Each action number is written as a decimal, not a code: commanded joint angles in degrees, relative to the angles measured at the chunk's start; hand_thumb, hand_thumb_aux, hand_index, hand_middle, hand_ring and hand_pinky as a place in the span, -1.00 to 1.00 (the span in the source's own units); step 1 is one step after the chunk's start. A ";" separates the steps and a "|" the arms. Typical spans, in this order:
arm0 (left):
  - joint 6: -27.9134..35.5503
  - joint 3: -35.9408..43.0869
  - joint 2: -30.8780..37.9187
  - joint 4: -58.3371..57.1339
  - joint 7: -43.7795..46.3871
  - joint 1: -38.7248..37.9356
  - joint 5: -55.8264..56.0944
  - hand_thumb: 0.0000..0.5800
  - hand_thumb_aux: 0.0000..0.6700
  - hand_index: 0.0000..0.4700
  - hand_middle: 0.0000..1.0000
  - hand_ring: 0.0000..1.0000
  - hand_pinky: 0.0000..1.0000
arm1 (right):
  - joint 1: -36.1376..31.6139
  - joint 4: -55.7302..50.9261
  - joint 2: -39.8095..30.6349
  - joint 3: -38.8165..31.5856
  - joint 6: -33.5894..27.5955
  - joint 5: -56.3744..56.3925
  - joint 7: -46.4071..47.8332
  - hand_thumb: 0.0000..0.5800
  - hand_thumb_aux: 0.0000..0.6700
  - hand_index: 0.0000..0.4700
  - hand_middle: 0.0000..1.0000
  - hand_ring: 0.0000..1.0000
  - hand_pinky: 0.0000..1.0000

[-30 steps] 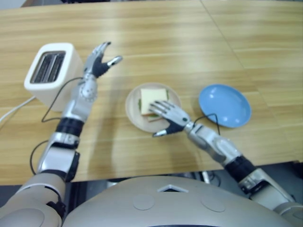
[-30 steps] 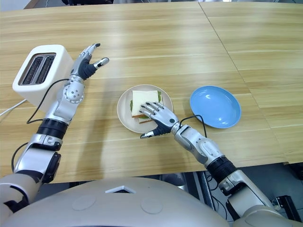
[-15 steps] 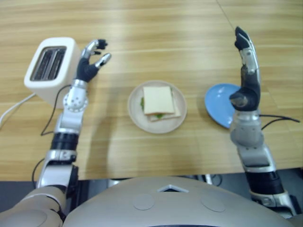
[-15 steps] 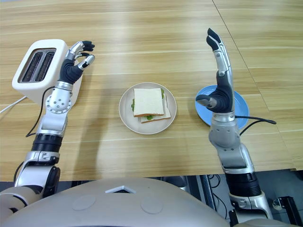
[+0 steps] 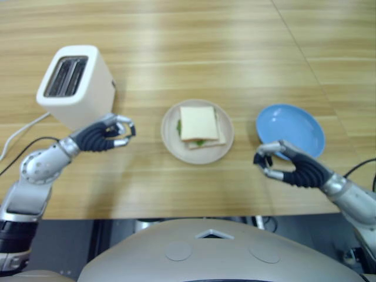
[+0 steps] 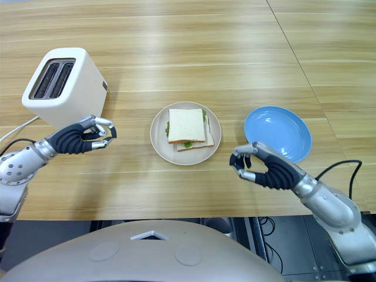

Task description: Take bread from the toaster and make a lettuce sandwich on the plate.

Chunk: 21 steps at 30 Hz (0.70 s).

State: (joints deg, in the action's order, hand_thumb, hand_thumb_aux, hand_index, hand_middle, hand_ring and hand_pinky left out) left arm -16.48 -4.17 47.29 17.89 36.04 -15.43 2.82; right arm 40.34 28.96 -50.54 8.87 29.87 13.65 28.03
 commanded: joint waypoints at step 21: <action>11.17 23.43 -14.81 -31.03 -4.32 20.91 -25.23 1.00 1.00 0.96 1.00 1.00 1.00 | -49.07 -50.95 16.03 -33.62 -6.57 -48.44 -6.75 1.00 1.00 0.96 1.00 1.00 1.00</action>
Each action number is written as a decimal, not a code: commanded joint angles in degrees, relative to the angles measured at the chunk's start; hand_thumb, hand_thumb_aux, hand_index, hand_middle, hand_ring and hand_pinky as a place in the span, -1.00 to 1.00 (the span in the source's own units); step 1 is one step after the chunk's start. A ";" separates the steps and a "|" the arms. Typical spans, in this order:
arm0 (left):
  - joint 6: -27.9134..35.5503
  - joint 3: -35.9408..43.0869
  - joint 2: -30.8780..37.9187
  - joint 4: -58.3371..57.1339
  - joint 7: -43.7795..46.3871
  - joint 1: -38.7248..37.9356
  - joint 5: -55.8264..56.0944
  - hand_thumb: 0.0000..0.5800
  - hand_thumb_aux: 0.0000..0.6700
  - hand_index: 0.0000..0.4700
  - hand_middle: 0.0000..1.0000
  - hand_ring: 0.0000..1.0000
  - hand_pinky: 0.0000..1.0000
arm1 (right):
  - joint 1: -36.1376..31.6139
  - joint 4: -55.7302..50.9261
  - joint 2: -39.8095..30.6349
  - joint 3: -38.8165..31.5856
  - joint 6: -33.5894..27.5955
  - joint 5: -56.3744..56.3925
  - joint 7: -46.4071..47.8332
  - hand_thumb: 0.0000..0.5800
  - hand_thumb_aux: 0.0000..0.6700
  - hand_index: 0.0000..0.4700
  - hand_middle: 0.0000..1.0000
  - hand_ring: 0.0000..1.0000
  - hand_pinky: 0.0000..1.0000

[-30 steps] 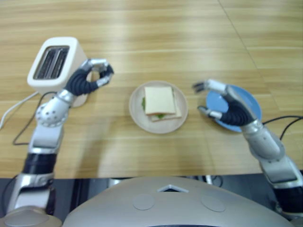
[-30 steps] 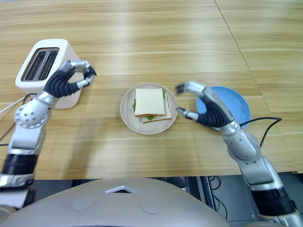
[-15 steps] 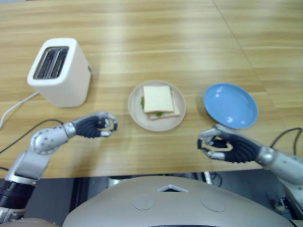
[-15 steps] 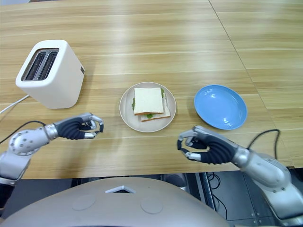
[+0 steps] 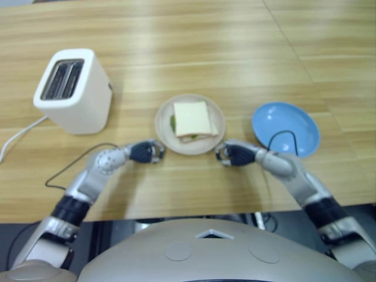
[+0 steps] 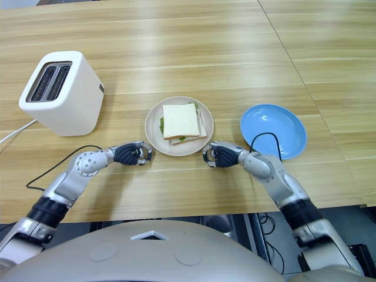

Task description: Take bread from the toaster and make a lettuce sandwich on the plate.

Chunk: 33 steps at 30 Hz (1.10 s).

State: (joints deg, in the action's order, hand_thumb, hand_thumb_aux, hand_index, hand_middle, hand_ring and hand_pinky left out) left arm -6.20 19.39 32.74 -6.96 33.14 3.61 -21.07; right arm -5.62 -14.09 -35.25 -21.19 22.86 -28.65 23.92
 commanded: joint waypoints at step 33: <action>-15.18 -23.36 -19.76 -26.40 -39.62 22.44 15.90 -1.00 -1.00 -1.00 -1.00 -1.00 -1.00 | -11.40 -11.28 16.79 15.11 7.35 25.08 -22.36 -1.00 -1.00 -1.00 -1.00 -1.00 -1.00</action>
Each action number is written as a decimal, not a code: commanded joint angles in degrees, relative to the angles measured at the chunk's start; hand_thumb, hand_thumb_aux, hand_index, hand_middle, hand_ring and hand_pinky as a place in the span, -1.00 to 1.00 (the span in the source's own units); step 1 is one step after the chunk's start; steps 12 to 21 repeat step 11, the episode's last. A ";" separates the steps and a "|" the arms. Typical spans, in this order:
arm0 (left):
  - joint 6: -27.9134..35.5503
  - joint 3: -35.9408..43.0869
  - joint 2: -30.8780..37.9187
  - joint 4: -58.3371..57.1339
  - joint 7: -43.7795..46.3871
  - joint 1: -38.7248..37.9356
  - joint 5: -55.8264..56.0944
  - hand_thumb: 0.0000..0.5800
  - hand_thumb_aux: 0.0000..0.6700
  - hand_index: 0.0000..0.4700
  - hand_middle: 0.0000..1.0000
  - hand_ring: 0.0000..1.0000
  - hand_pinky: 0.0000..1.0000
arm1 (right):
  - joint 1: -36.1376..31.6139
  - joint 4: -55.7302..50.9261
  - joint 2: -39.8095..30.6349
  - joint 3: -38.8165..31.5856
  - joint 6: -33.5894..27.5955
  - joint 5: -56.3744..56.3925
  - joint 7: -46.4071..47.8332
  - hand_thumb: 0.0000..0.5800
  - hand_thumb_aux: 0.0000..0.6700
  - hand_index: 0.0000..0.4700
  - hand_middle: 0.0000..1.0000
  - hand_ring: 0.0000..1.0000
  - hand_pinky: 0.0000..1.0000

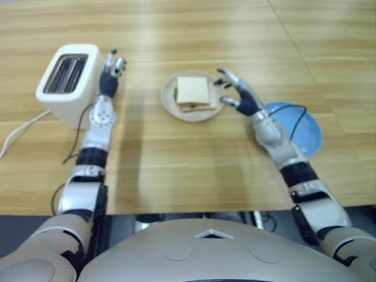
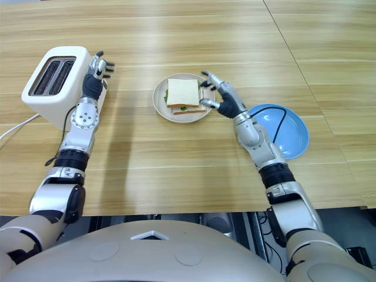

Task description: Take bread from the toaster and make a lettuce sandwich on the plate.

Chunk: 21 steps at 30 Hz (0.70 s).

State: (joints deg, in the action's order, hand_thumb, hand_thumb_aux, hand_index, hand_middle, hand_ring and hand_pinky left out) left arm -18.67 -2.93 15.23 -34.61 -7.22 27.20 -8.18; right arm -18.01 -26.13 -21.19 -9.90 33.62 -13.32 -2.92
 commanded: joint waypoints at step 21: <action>-3.51 -4.07 -6.42 -0.82 3.86 -0.54 9.62 -1.00 -1.00 -1.00 -1.00 -1.00 -1.00 | 0.64 -1.88 10.09 10.09 -6.23 18.65 9.58 -1.00 -1.00 -1.00 -1.00 -1.00 -1.00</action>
